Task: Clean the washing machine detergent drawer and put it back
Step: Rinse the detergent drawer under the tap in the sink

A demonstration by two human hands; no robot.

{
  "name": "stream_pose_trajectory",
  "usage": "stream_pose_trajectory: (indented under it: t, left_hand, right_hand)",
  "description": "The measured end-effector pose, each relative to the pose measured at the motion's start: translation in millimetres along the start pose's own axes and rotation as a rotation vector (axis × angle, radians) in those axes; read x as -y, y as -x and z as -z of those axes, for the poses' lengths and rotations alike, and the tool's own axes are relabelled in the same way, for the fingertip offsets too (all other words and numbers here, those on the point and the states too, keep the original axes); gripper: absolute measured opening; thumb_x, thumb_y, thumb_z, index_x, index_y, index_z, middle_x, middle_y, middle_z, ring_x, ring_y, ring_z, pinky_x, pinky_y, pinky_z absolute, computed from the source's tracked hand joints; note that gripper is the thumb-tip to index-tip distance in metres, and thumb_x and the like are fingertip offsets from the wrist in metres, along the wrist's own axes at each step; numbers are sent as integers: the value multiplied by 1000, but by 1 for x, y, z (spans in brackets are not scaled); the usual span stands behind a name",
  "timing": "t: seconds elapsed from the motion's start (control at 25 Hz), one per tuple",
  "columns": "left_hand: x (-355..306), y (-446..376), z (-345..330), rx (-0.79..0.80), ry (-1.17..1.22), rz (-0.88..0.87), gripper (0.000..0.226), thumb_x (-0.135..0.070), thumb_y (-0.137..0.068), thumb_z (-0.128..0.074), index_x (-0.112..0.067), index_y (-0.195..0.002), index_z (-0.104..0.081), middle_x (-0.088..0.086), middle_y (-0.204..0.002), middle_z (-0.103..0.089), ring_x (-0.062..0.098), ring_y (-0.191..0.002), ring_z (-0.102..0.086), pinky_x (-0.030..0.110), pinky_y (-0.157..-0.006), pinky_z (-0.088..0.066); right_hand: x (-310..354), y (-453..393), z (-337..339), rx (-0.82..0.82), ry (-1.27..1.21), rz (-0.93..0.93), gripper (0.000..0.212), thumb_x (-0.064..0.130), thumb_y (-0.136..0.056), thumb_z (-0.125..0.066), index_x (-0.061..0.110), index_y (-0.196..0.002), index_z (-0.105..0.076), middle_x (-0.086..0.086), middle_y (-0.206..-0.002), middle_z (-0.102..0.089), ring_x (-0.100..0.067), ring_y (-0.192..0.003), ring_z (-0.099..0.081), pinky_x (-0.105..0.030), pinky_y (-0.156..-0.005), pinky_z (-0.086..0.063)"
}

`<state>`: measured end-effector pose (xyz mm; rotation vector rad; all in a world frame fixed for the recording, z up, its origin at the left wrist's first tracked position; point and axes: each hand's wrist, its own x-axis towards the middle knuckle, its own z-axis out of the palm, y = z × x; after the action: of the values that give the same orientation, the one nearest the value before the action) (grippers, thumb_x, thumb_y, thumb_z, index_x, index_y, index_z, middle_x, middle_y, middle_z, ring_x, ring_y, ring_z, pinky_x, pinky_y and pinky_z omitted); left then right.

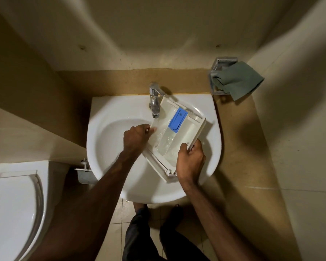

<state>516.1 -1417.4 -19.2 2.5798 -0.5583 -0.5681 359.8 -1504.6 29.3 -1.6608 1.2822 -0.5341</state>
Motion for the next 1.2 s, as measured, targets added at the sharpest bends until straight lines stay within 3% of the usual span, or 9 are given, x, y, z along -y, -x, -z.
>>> stream_pose_trajectory:
  t: [0.08, 0.2, 0.36, 0.48, 0.6, 0.72, 0.84, 1.0, 1.2]
  left_hand:
    - [6, 11, -6, -122, 183, -10, 31, -42, -98, -60, -21, -118, -72, 1, -119, -70, 26, -112, -62, 40, -96, -51]
    - [14, 39, -21, -193, 425, 166, 56, -36, -97, -64, -13, -146, -48, 11, -144, -56, 27, -131, -52, 43, -107, -47]
    - [1, 52, -18, 116, 978, 408, 33, -26, -103, -50, -16, -134, -56, 14, -116, -72, 26, -95, -73, 35, -60, -61]
    - [1, 49, -10, 76, 1003, 347, 28, -14, -101, -46, -10, -122, -63, 12, -100, -75, 20, -79, -75, 31, -55, -59]
    - [3, 50, -5, 57, 987, 318, 24, -9, -101, -46, -8, -113, -67, 8, -86, -74, 13, -66, -73, 30, -52, -57]
    - [4, 49, -5, 54, 982, 291, 24, -9, -101, -46, -6, -112, -68, 7, -83, -75, 15, -65, -73, 32, -52, -57]
    - [6, 48, -2, 59, 970, 270, 24, -9, -99, -47, -7, -109, -69, 6, -81, -75, 17, -65, -72, 34, -52, -58]
    - [7, 37, 5, 118, 877, 220, 20, -16, -101, -51, -11, -105, -71, 5, -77, -72, 16, -62, -67, 32, -52, -55]
    - [7, 15, 5, 257, 837, 203, 24, -31, -104, -53, -11, -107, -67, 5, -88, -71, 22, -78, -66, 36, -65, -53]
  right_hand:
    - [-4, -1, 1, -9, -54, -31, 21, 16, -89, -59, 14, -109, -63, 13, -76, -65, -23, -77, -70, -54, -78, -59]
    - [-9, -1, 3, -45, -189, -70, 29, 12, -89, -58, 20, -116, -64, 13, -91, -73, -14, -87, -72, -51, -84, -61]
    - [-12, 2, 4, -4, -278, -125, 29, 6, -94, -63, 26, -115, -61, 11, -108, -74, -11, -98, -73, -47, -90, -61]
    - [-9, -3, 11, 81, -360, -194, 29, 30, -93, -74, 26, -120, -64, 4, -114, -76, -18, -106, -74, -46, -92, -62]
    - [4, -21, 34, 128, -473, -209, 57, 59, -81, -76, 27, -129, -67, 1, -121, -77, -22, -112, -74, -53, -97, -60]
    - [28, -48, 66, 215, -373, -216, 52, 67, -82, -71, 31, -119, -74, 0, -113, -79, -24, -104, -77, -56, -90, -62]
    - [46, -77, 97, 512, -249, -345, 65, 75, -86, -60, 27, -130, -68, 0, -119, -78, -22, -107, -76, -56, -91, -62]
    - [60, -83, 108, 758, -3, -354, 60, 62, -79, -78, 28, -128, -69, -1, -117, -79, -27, -109, -75, -57, -95, -59]
    - [54, -54, 71, 482, 54, -207, 45, 50, -67, -89, 25, -102, -79, 6, -95, -81, -18, -95, -77, -50, -95, -61]
